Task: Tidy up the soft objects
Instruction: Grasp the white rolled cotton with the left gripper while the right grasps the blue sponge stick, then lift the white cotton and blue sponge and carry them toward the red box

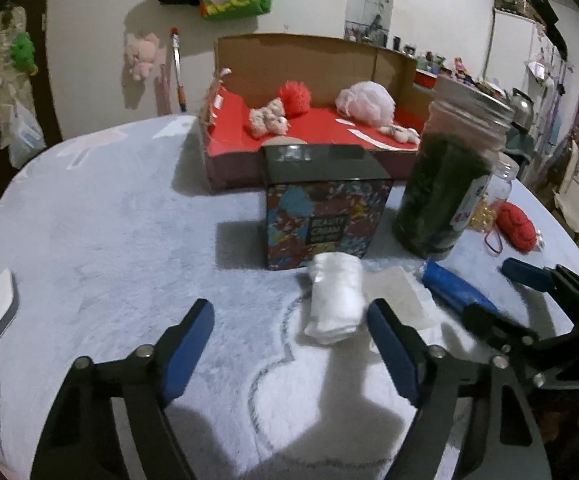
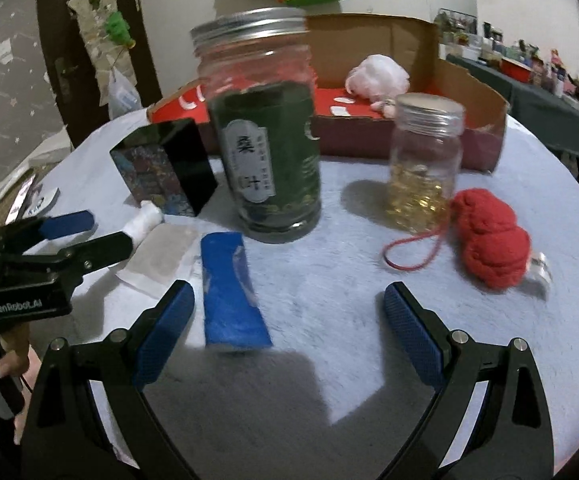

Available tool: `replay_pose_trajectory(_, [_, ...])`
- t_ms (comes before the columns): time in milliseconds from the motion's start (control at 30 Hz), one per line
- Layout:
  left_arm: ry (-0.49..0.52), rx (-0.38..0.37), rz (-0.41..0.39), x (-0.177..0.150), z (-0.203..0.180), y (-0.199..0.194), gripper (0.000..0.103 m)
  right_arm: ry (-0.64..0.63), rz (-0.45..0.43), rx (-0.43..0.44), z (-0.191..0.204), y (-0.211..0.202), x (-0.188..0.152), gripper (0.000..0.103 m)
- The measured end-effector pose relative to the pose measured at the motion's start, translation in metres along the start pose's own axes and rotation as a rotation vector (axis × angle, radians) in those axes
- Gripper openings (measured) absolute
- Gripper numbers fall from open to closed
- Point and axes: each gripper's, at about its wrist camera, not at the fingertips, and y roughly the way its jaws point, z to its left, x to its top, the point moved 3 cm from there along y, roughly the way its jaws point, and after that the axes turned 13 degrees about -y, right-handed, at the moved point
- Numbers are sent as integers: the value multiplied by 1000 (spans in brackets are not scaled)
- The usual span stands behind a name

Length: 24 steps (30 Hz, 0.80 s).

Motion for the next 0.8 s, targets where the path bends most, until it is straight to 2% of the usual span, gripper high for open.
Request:
replay_pose_trajectory(33, [5,-11,9,1,-1,2,73,-16,1,7,3,1,1,97])
replay_pose_trajectory(100, [17,-46,36,2,-4,6,52,-45,4,27,9,4,2,89])
replay_pose_trajectory(133, [23,-61,51,1,-5,8,46,-55,8,34,11,5,3,80])
replay_pose_trajectory(167, [29,-76,63,1,-6,11,35,-68,15,34,12,6,3,73])
replay_pose_trajectory(200, [35,-83,66,1,-6,11,26,-86,15,22,14,6,2,69])
replay_pose_trajectory(267, [37,-102,69,1,-7,11,20,-117,2,25,16,4,1,48])
replay_pose_trajectory(300, [33,-106,69,1,-6,10,17,-124,-4,41,17,2,1,42])
replay_pose_trajectory(333, [28,-110,66,2,-5,9,17,-130,-8,60,18,0,1,26])
replay_pose_trajectory(433, [25,-117,52,2,-7,0,16,-140,-38,53,16,-10,2,22])
replay_pose_trajectory(600, [43,-153,21,0,-18,-24,16,-122,-70,62,6,-26,8,21])
replay_pose_trajectory(800, [94,-239,42,-2,-50,-29,16,-111,-80,61,-7,-34,12,21])
